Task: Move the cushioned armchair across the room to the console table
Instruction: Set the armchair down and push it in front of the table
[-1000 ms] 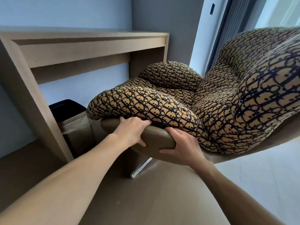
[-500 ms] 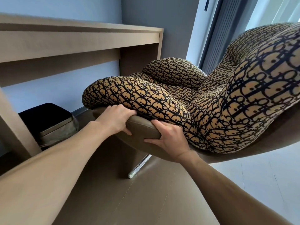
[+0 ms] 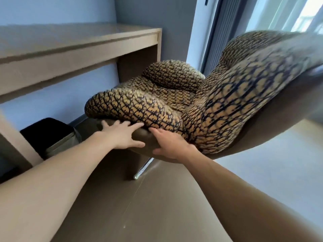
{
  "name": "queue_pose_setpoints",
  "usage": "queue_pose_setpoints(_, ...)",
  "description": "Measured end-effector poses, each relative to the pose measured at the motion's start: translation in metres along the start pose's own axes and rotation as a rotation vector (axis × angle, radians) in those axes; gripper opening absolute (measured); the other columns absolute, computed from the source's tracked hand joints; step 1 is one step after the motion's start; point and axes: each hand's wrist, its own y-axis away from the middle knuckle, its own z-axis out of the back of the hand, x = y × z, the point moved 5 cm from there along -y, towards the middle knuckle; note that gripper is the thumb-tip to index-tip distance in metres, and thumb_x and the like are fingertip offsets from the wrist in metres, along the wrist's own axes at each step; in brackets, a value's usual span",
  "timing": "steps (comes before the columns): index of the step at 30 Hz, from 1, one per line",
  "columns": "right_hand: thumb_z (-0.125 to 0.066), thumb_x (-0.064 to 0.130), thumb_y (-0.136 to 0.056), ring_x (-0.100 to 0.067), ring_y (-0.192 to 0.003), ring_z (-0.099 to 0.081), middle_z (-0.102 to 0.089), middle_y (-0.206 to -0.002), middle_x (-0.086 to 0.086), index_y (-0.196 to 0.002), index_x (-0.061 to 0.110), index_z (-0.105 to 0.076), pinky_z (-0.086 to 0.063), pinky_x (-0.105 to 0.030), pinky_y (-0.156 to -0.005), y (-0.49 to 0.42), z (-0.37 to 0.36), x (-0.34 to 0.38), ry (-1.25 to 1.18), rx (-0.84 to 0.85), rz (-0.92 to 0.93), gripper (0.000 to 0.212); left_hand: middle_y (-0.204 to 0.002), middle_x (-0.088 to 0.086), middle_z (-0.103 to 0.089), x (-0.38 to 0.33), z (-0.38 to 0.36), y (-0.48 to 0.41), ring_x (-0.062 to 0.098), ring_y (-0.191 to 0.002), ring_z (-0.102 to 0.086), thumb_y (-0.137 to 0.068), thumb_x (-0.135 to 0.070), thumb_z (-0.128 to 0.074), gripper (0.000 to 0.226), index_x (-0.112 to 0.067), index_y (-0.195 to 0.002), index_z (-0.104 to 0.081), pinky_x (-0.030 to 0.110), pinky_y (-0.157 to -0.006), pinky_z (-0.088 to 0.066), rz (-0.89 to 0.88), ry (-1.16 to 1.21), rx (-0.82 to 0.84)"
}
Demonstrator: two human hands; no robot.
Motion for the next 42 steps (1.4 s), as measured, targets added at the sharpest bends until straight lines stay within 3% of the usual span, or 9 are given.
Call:
queue_pose_setpoints(2,-0.073,0.047,-0.082,-0.028,-0.12,-0.054,-0.051,-0.139,-0.003,-0.153,0.025,-0.021,-0.053,-0.044,-0.085,0.019,0.062,0.004,0.016,-0.05,0.01,0.09,-0.165,-0.003,-0.019,-0.007,0.052,0.019,0.035,-0.148,-0.017,-0.081,-0.081,-0.049,0.089,-0.054,-0.152,-0.002,0.074,-0.11,-0.014,0.029,0.09,-0.079)
queue_pose_setpoints(4,-0.074,0.046,-0.08,-0.028,-0.125,-0.052,-0.05,-0.141,-0.003,-0.153,0.027,-0.022,-0.049,-0.046,-0.094,0.038,0.132,0.012,-0.006,-0.14,0.04,0.092,-0.166,-0.003,-0.013,-0.018,0.112,0.037,0.036,-0.15,-0.011,-0.081,-0.077,-0.053,0.091,-0.055,-0.151,0.002,0.073,-0.112,-0.013,0.073,0.169,-0.181)
queue_pose_setpoints(7,-0.078,0.051,-0.073,-0.023,-0.141,-0.034,-0.042,-0.151,0.002,-0.154,0.032,-0.019,-0.022,-0.057,-0.118,0.062,0.249,0.015,0.005,-0.165,0.047,0.102,-0.167,-0.003,-0.01,-0.046,0.209,0.066,0.035,-0.151,-0.008,-0.082,-0.07,-0.058,0.091,-0.056,-0.15,0.001,0.072,-0.112,-0.015,0.127,0.368,-0.288)
queue_pose_setpoints(10,-0.077,0.065,-0.064,-0.022,-0.152,-0.007,-0.023,-0.163,0.006,-0.154,0.045,-0.002,0.0,-0.061,-0.119,0.085,0.343,0.005,0.017,-0.14,-0.008,0.119,-0.168,-0.001,-0.004,-0.07,0.288,0.096,0.036,-0.151,-0.005,-0.082,-0.076,-0.053,0.09,-0.056,-0.15,0.003,0.072,-0.111,-0.013,0.191,0.486,-0.322)
queue_pose_setpoints(13,-0.074,0.073,-0.062,-0.022,-0.152,0.008,-0.008,-0.167,0.008,-0.152,0.05,0.008,0.002,-0.066,-0.117,0.112,0.448,-0.027,-0.011,-0.118,-0.126,0.123,-0.168,0.0,-0.003,-0.095,0.384,0.123,0.038,-0.151,-0.004,-0.079,-0.083,-0.046,0.091,-0.055,-0.151,0.003,0.074,-0.111,-0.011,0.203,0.472,-0.332)
queue_pose_setpoints(18,-0.068,0.079,-0.063,-0.022,-0.152,0.009,-0.006,-0.167,0.007,-0.151,0.051,0.009,0.002,-0.069,-0.115,0.144,0.544,-0.097,-0.025,-0.12,-0.245,0.12,-0.168,-0.002,-0.002,-0.136,0.494,0.122,0.036,-0.152,-0.002,-0.082,-0.082,-0.042,0.088,-0.052,-0.153,0.0,0.075,-0.112,-0.008,0.239,0.469,-0.323)
queue_pose_setpoints(24,-0.067,0.081,-0.062,-0.024,-0.152,0.007,-0.008,-0.167,0.005,-0.151,0.05,0.005,0.0,-0.072,-0.114,0.137,0.584,-0.194,-0.053,-0.108,-0.245,0.119,-0.168,0.0,-0.007,-0.183,0.563,0.087,0.035,-0.151,-0.006,-0.082,-0.077,-0.051,0.089,-0.049,-0.154,-0.006,0.078,-0.107,-0.009,0.272,0.456,-0.38)
queue_pose_setpoints(31,-0.071,0.079,-0.06,-0.024,-0.152,0.001,-0.011,-0.166,0.004,-0.151,0.05,0.006,-0.003,-0.072,-0.114,0.078,0.6,-0.274,-0.105,-0.051,-0.088,0.123,-0.168,0.0,-0.001,-0.229,0.563,0.064,0.035,-0.152,-0.003,-0.081,-0.079,-0.052,0.092,-0.051,-0.153,-0.002,0.078,-0.108,-0.007,0.432,0.431,-0.315)
queue_pose_setpoints(42,-0.067,0.079,-0.064,-0.019,-0.152,0.0,-0.013,-0.166,0.006,-0.153,0.046,0.002,-0.006,-0.074,-0.113,0.025,0.55,-0.311,-0.083,0.111,0.196,0.117,-0.168,-0.001,0.005,-0.273,0.574,0.14,0.035,-0.152,-0.001,-0.083,-0.076,-0.052,0.091,-0.057,-0.15,0.006,0.075,-0.111,-0.006,0.716,0.333,-0.382)
